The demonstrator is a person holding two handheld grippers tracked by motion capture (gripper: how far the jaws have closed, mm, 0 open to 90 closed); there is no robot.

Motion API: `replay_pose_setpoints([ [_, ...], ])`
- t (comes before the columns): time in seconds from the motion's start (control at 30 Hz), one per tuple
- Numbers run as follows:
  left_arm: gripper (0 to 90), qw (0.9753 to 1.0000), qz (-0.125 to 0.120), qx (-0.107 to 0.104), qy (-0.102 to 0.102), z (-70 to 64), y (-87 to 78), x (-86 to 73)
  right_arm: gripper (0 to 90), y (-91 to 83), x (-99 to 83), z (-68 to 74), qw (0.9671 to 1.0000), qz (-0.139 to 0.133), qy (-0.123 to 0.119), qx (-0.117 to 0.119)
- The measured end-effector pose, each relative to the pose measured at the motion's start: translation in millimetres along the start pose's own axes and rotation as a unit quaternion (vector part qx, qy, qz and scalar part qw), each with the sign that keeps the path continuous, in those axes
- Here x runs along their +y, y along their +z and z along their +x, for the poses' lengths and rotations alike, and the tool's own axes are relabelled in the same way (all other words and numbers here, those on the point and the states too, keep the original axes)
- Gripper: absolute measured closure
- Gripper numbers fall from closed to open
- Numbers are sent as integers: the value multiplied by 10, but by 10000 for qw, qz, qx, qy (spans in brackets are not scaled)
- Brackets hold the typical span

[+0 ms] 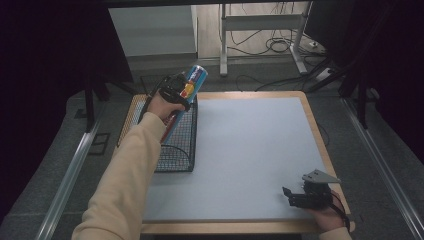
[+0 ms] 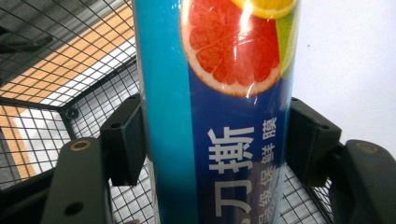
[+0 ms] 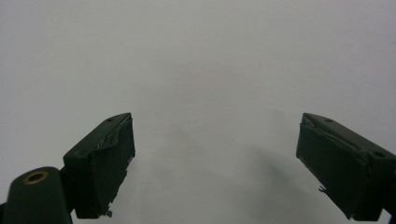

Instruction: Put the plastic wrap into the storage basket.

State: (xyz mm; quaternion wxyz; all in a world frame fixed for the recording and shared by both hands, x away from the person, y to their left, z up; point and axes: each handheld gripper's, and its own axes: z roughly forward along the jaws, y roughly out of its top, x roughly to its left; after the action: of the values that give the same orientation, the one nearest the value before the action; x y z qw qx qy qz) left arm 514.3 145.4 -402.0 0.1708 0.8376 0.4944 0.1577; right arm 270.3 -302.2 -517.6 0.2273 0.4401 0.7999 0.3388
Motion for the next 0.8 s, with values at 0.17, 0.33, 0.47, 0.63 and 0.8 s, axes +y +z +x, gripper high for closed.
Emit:
replay_pose_setpoints([
  [0.17,319,9999,144,27,10,16,105,19,116,-1,0,3,10000,0,-8,4],
  [0.33,319,9996,230,129,42,36,174,9,116,1,-3,-2,10000,6,-1,1],
  [0.47,319,9993,352,122,64,41,233,13,116,10,-7,-1,10000,23,-5,-6],
  [0.63,319,9988,457,163,-6,53,305,3,117,9,-9,1,10000,33,-1,-21],
  [0.8,318,9983,518,274,17,50,342,1,116,14,-12,1,10000,49,2,-18],
])
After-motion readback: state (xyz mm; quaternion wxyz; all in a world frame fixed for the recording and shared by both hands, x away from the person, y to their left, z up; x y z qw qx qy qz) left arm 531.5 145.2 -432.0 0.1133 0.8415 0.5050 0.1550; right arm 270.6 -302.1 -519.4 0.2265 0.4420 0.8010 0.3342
